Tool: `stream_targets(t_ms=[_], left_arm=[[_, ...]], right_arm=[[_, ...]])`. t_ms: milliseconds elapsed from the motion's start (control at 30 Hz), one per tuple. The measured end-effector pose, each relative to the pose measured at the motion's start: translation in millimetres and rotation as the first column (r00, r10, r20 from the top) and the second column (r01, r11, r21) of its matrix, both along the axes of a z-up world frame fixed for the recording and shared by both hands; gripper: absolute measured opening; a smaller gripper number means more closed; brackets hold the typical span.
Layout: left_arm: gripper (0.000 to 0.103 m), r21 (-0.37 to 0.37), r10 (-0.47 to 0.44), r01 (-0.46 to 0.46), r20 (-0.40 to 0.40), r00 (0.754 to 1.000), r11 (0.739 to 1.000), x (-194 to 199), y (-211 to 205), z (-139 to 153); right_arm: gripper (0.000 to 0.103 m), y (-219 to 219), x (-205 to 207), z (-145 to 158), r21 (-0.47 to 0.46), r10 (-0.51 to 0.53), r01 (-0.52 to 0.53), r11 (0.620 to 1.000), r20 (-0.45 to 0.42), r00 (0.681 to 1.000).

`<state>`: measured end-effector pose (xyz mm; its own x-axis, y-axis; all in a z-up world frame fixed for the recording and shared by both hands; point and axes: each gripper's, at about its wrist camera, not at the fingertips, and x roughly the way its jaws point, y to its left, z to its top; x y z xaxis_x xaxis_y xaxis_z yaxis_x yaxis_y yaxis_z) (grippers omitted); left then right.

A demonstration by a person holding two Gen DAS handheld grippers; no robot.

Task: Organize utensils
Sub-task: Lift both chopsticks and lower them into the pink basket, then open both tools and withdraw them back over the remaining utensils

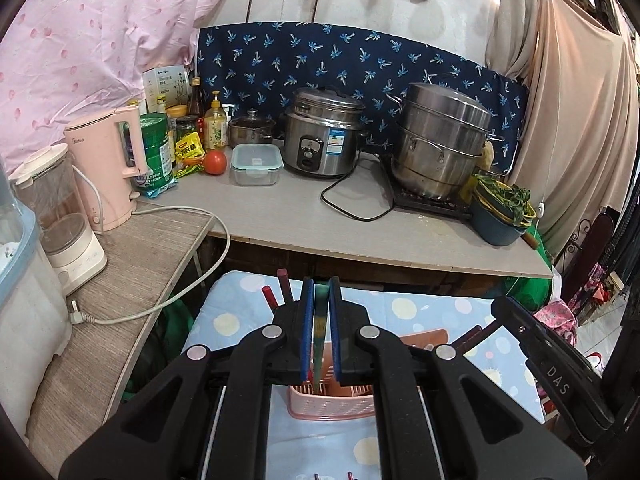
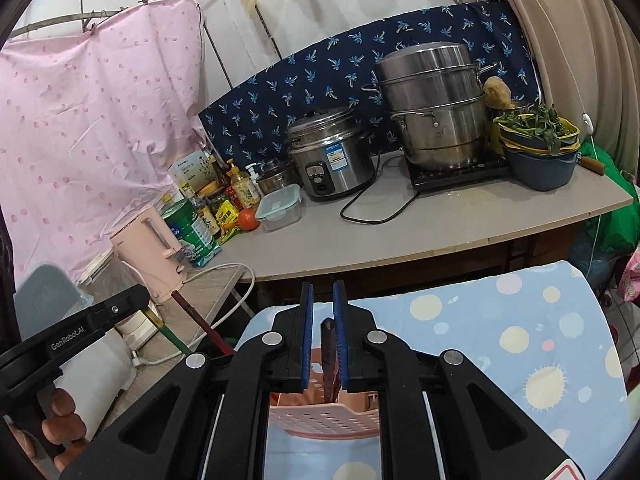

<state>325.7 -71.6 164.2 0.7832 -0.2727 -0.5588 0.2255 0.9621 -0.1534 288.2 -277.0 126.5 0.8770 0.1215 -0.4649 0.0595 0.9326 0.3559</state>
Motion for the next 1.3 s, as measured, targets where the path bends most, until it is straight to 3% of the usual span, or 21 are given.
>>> stream_targets(t_ms=[133, 500, 933, 1167, 1300], left_arm=[[0.008, 0.016, 0.001, -0.001, 0.005, 1.0, 1.0, -6, -1, -1], [0.024, 0.037, -0.013, 0.014, -0.028, 1.0, 0.999, -43, 7, -12], [0.032, 0.089, -0.014, 0.023, -0.097, 0.995, 0.996, -102, 12, -52], [0.043, 0.127, -0.007, 0.02, -0.098, 0.995, 0.992, -136, 16, -72], [0.044, 0.124, -0.01, 0.026, -0.127, 0.992, 0.992, -151, 21, -88]], right_arm=[[0.018, 1, -7, 0, -0.014, -0.004, 0.004, 1.0, -0.001, 1.0], [0.019, 11, -58, -13, -0.008, 0.037, -0.037, 0.999, -0.042, 0.998], [0.031, 31, -135, -48, -0.08, 0.059, -0.068, 0.994, -0.107, 0.993], [0.032, 36, -169, -71, -0.11, 0.05, -0.067, 0.992, -0.154, 0.987], [0.032, 43, -185, -89, -0.134, 0.053, -0.079, 0.988, -0.189, 0.981]])
